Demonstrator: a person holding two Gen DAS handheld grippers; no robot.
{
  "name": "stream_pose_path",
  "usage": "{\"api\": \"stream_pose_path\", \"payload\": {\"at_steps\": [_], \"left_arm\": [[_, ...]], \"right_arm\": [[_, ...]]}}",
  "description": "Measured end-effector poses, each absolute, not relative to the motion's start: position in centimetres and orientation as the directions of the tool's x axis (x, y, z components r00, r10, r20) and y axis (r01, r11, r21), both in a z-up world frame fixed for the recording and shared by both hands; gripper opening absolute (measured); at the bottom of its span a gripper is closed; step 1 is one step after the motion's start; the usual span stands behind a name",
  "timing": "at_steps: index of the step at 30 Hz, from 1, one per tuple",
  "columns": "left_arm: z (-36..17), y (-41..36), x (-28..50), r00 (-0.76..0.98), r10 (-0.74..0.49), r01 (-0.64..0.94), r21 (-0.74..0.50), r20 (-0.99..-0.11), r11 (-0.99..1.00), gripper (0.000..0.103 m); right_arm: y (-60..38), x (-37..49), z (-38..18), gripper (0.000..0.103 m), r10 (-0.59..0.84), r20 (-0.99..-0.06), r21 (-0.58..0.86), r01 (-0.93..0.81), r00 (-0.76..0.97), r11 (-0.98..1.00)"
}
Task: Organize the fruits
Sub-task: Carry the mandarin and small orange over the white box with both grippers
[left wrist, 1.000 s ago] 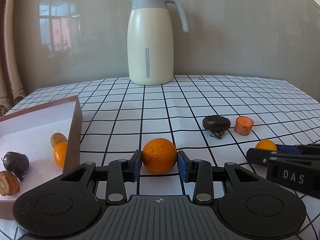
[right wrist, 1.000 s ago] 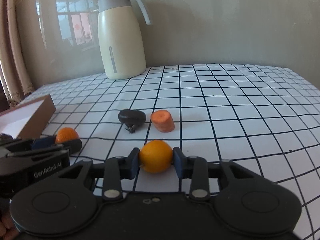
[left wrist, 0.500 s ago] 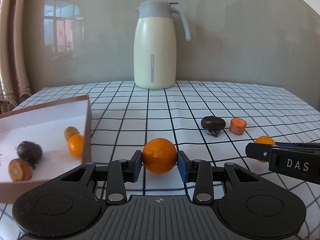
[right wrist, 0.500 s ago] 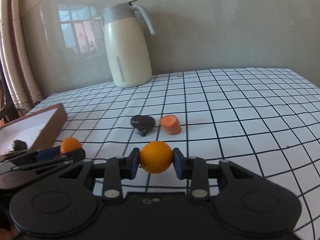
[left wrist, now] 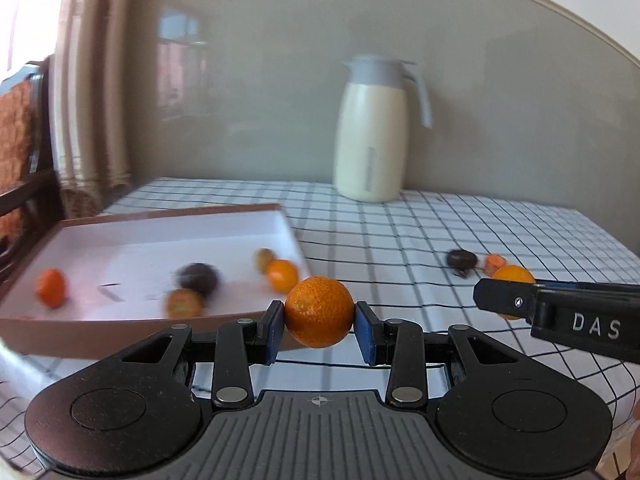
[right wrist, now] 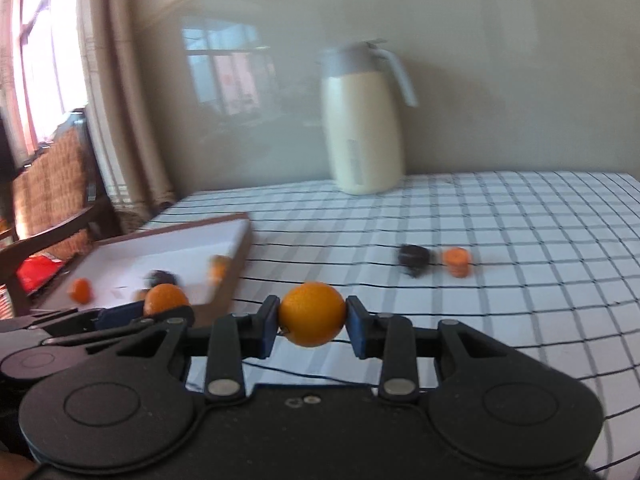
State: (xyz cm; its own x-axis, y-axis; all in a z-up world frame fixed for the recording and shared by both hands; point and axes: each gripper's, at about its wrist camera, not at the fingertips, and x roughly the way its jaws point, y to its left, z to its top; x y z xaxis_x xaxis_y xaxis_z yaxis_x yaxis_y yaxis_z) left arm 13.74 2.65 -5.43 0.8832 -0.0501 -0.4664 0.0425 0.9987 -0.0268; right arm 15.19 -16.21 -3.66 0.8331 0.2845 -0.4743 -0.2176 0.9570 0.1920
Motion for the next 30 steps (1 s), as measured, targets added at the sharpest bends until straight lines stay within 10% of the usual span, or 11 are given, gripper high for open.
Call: {"api": "stream_pose_path", "payload": {"at_steps": [30], "left_arm": [[-2.5,18.7,14.1,0.890,0.235,-0.272,-0.040,-0.390,0.962,0.038]], "right_arm": [[-3.3,19.7,-0.1,0.027,0.448,-0.359,0.163,-0.418,0.819,0.894]]}}
